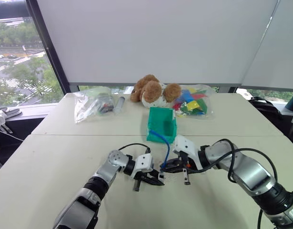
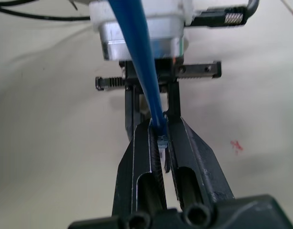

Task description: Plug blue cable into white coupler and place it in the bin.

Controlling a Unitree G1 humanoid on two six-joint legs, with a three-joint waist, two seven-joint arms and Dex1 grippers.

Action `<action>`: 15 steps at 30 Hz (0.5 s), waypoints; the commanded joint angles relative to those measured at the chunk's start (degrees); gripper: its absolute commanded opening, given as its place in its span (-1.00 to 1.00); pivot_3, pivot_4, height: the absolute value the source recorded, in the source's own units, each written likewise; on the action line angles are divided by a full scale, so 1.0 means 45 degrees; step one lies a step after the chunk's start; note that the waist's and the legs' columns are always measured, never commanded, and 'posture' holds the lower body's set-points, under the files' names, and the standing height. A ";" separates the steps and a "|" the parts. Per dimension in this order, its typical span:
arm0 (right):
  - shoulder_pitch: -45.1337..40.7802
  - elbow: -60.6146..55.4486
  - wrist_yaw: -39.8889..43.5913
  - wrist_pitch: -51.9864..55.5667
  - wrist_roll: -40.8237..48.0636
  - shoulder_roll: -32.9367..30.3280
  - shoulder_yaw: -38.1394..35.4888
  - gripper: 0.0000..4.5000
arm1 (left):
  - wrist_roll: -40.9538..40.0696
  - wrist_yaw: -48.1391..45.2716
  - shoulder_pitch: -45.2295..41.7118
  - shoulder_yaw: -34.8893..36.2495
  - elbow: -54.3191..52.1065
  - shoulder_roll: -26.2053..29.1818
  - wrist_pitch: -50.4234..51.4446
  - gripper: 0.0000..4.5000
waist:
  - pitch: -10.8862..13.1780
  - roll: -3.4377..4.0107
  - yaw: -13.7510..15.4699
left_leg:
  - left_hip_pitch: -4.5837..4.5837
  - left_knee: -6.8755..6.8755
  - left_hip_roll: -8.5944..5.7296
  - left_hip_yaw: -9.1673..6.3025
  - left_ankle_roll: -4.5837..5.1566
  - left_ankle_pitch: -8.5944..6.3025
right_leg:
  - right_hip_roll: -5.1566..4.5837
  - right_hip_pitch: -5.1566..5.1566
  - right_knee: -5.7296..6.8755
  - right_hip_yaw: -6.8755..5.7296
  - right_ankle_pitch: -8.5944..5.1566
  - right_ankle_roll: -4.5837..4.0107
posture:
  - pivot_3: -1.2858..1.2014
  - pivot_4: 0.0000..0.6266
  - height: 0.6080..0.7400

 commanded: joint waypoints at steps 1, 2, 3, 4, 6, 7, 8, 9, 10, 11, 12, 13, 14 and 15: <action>0.0035 -0.0221 0.0156 -0.0223 -0.0288 -0.0060 -0.0015 -1.00 | 0.0642 0.0418 0.0059 -0.0283 0.0386 0.0084 0.0056 -0.84 | -0.0003 0.0001 0.0001 | 0.0002 0.0001 0.0000 0.0000 0.0000 0.0000 | 0.0000 0.0002 0.0000 0.0000 0.0000 0.0000 | 0.03 -0.52 1.00; 0.0085 -0.0184 0.0153 -0.0263 -0.0389 -0.0034 0.0033 -1.00 | 0.0649 0.0432 0.0075 -0.0291 0.0371 0.0069 0.0058 -0.84 | -0.0004 0.0000 0.0004 | 0.0006 0.0001 0.0000 0.0000 0.0000 0.0000 | 0.0000 0.0007 0.0000 0.0000 0.0000 0.0000 | 0.03 -0.52 1.00; 0.0133 -0.0148 0.0150 -0.0304 -0.0472 -0.0001 0.0069 -1.00 | 0.0651 0.0445 0.0086 -0.0299 0.0359 0.0053 0.0060 -0.84 | -0.0005 -0.0001 0.0012 | 0.0007 0.0001 -0.0001 -0.0001 0.0000 0.0000 | 0.0000 0.0010 0.0000 0.0000 0.0000 0.0000 | 0.03 -0.52 1.00; 0.0168 -0.0123 0.0148 -0.0328 -0.0542 0.0032 0.0090 -1.00 | 0.0653 0.0458 0.0089 -0.0309 0.0358 0.0041 0.0063 -0.84 | -0.0007 -0.0001 0.0016 | 0.0010 0.0001 -0.0001 -0.0002 0.0000 0.0000 | 0.0000 0.0014 0.0000 0.0000 0.0000 0.0000 | 0.03 -0.52 1.00; 0.0204 -0.0118 0.0156 -0.0340 -0.0622 0.0064 0.0101 -1.00 | 0.0654 0.0472 0.0089 -0.0323 0.0361 0.0030 0.0071 -0.84 | -0.0010 -0.0001 0.0024 | 0.0013 0.0002 -0.0001 -0.0002 0.0000 0.0000 | -0.0001 0.0018 -0.0001 0.0000 0.0000 0.0000 | 0.03 -0.52 1.00; 0.0206 -0.0127 0.0166 -0.0355 -0.0667 0.0069 0.0117 -1.00 | 0.0653 0.0478 0.0080 -0.0322 0.0373 0.0023 0.0077 -0.84 | -0.0011 -0.0001 0.0029 | 0.0013 0.0002 -0.0002 -0.0001 0.0000 0.0000 | -0.0001 0.0019 -0.0001 0.0000 0.0000 0.0000 | 0.03 -0.52 1.00; 0.0207 -0.0154 0.0175 -0.0359 -0.0691 0.0079 0.0125 -1.00 | 0.0657 0.0493 0.0066 -0.0322 0.0392 0.0010 0.0085 -0.84 | -0.0012 -0.0001 0.0035 | 0.0014 0.0002 -0.0002 -0.0002 0.0000 0.0000 | -0.0002 0.0020 -0.0001 0.0000 0.0000 0.0000 | 0.03 -0.52 1.00; 0.0206 -0.0188 0.0181 -0.0357 -0.0711 0.0099 0.0130 -1.00 | 0.0660 0.0504 0.0055 -0.0321 0.0406 -0.0002 0.0089 -0.84 | -0.0012 -0.0002 0.0040 | 0.0014 0.0002 -0.0002 -0.0002 0.0000 0.0000 | -0.0001 0.0020 -0.0001 0.0000 0.0000 0.0000 | 0.03 -0.52 1.00; 0.0199 -0.0242 0.0182 -0.0332 -0.0714 0.0130 0.0131 -1.00 | 0.0658 0.0518 0.0045 -0.0317 0.0419 -0.0020 0.0097 -0.84 | -0.0013 -0.0002 0.0048 | 0.0015 0.0002 -0.0002 -0.0002 0.0000 0.0000 | -0.0002 0.0021 -0.0001 0.0000 0.0000 0.0000 | 0.03 -0.52 1.00; 0.0196 -0.0303 0.0178 -0.0303 -0.0713 0.0158 0.0134 -1.00 | 0.0652 0.0522 0.0051 -0.0312 0.0411 -0.0027 0.0101 -0.84 | -0.0013 -0.0002 0.0059 | 0.0015 0.0002 -0.0002 -0.0002 0.0000 0.0000 | -0.0002 0.0021 -0.0001 0.0000 0.0000 0.0000 | 0.03 -0.52 1.00; 0.0195 -0.0342 0.0177 -0.0282 -0.0718 0.0177 0.0134 -1.00 | 0.0647 0.0521 0.0056 -0.0309 0.0404 -0.0031 0.0102 -0.84 | -0.0013 -0.0002 0.0079 | 0.0015 0.0002 -0.0002 -0.0002 0.0000 0.0000 | -0.0002 0.0021 -0.0001 0.0000 0.0000 0.0000 | 0.03 -0.52 1.00; 0.0189 -0.0372 0.0172 -0.0286 -0.0763 0.0189 0.0155 -1.00 | 0.0638 0.0523 0.0063 -0.0305 0.0391 -0.0039 0.0116 -0.84 | -0.0013 -0.0002 0.0110 | 0.0015 0.0003 -0.0002 -0.0001 0.0000 0.0000 | -0.0002 0.0021 -0.0001 0.0000 0.0000 0.0000 | 0.03 -0.52 1.00; 0.0183 -0.0381 0.0170 -0.0333 -0.0878 0.0175 0.0216 -1.00 | 0.0633 0.0525 0.0071 -0.0304 0.0381 -0.0045 0.0121 -0.84 | -0.0013 -0.0002 0.0133 | 0.0015 0.0003 -0.0002 -0.0001 0.0000 0.0000 | -0.0002 0.0020 -0.0001 0.0000 0.0000 0.0000 | 0.03 -0.52 1.00; 0.0190 -0.0386 0.0177 -0.0376 -0.0983 0.0169 0.0267 -1.00 | 0.0626 0.0526 0.0078 -0.0303 0.0371 -0.0047 0.0127 -0.84 | -0.0014 -0.0004 0.0156 | 0.0014 0.0003 -0.0003 0.0000 0.0000 0.0000 | -0.0003 0.0018 -0.0001 0.0000 0.0000 0.0000 | 0.03 -0.52 1.00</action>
